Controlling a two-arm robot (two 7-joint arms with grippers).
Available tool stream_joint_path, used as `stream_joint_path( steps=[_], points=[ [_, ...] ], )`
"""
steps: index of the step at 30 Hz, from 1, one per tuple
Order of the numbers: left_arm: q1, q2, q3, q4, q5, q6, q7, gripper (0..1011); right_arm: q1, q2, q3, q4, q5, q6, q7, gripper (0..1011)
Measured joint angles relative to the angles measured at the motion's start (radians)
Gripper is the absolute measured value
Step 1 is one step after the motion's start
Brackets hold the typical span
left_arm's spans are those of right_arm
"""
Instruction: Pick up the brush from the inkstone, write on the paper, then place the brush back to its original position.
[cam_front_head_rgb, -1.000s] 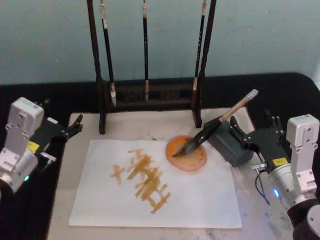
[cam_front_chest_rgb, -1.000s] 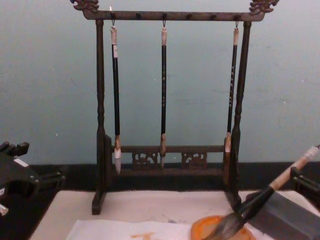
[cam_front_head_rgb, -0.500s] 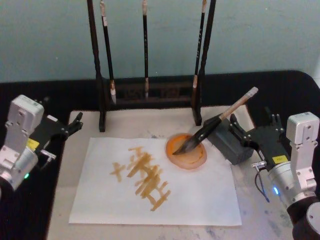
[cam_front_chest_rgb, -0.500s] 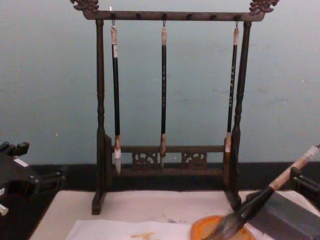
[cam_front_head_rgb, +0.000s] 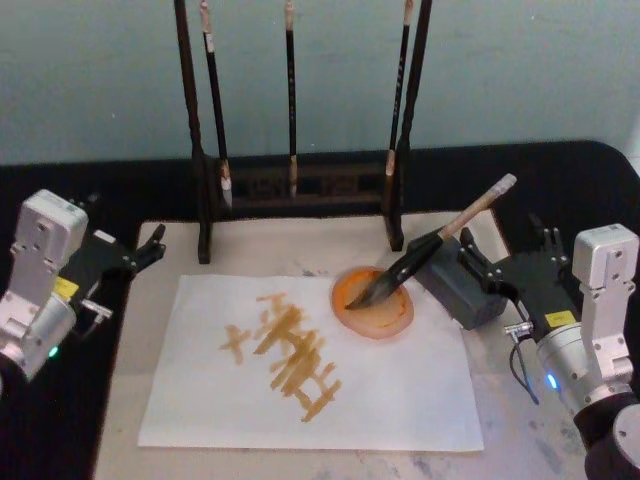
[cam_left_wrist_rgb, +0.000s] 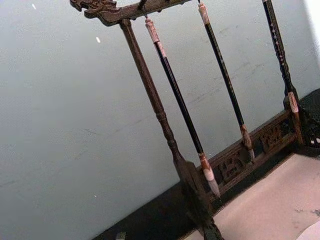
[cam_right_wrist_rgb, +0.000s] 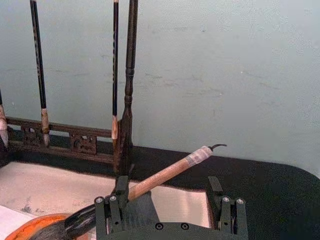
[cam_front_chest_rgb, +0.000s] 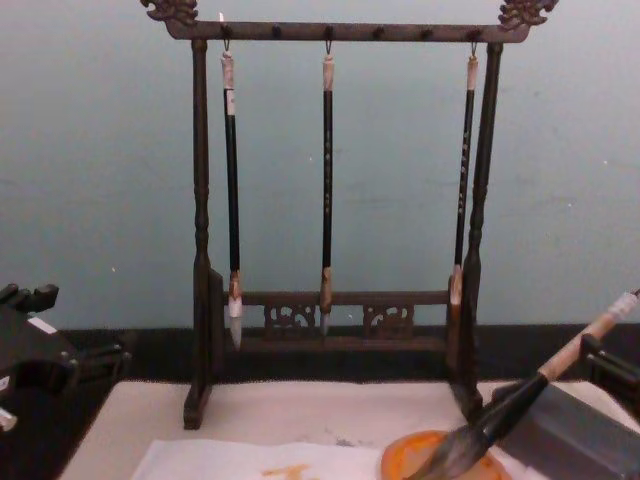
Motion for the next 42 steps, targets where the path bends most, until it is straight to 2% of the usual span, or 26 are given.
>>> stream_joint_path(
  steps=[42],
  points=[
    [0.000,0.000,0.000,0.000,0.000,0.000,0.000,1010,0.000,0.000,0.000,0.000,0.000,0.000,0.000,1000]
  ],
)
